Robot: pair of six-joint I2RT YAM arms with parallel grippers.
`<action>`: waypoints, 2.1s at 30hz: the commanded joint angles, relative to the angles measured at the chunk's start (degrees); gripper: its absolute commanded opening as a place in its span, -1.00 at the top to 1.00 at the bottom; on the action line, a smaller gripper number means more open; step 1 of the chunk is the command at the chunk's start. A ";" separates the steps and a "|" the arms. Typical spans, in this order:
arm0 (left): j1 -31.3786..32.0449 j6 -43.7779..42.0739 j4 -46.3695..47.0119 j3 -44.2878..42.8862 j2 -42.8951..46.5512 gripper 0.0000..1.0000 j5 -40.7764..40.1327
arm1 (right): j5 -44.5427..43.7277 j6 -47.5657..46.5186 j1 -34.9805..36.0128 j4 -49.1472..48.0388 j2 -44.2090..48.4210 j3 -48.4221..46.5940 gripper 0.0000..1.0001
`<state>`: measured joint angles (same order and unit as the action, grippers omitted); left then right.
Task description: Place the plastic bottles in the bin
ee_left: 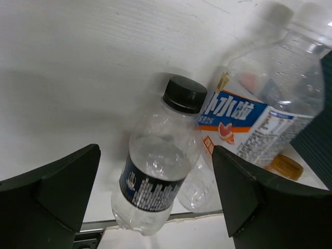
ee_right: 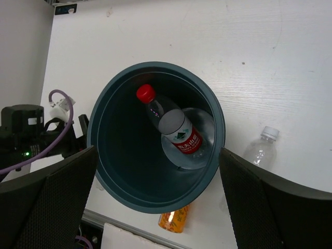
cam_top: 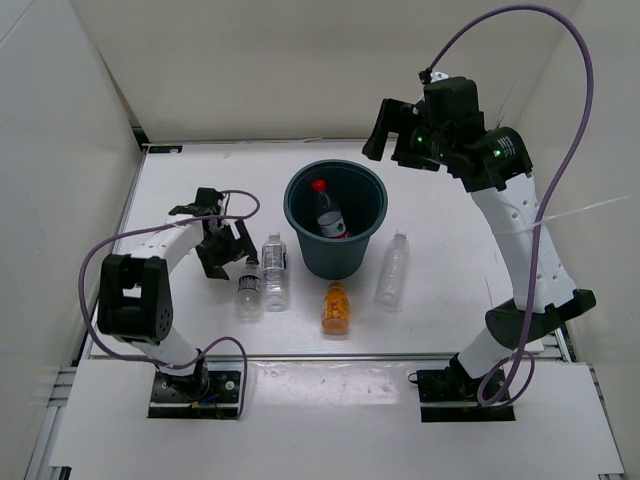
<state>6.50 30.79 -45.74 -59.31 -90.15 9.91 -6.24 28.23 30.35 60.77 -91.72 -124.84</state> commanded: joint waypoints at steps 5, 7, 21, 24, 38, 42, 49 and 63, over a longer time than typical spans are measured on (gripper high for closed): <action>2.90 -2.75 2.58 -1.78 -5.47 -0.80 3.54 | 0.53 -1.16 -0.90 1.98 0.32 -0.94 -1.00; 2.90 -2.75 2.58 -1.78 -6.00 -0.67 3.54 | 0.53 -1.16 -0.90 1.98 0.32 -0.94 -1.00; 3.43 3.30 -13.56 -21.42 4.01 0.05 -13.94 | 3.07 2.17 -4.33 2.51 1.99 5.03 -1.00; 3.43 4.28 -15.52 -37.16 3.41 0.02 -15.89 | 4.92 3.93 -6.60 2.51 3.04 7.75 -1.00; 20.36 1.73 -1.37 -59.43 -6.96 -0.08 0.20 | 16.60 13.08 -21.03 -1.01 11.21 30.78 -1.00; 26.00 0.42 -1.37 -61.36 -11.18 -0.19 -2.18 | 17.66 13.70 -23.31 -2.76 12.88 36.76 -1.00; 27.86 -0.29 -3.83 -61.37 -7.60 -1.00 -11.11 | 20.65 14.22 -25.43 -3.37 11.57 43.70 -1.00; 12.67 8.06 -1.26 -19.92 25.36 -1.00 -21.17 | 22.76 14.57 -18.92 -11.99 -4.95 54.69 -1.00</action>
<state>21.74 36.42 -43.35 -87.22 -64.01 -12.58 15.53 42.85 11.05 50.94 -94.00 -71.31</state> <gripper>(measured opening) 0.998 0.998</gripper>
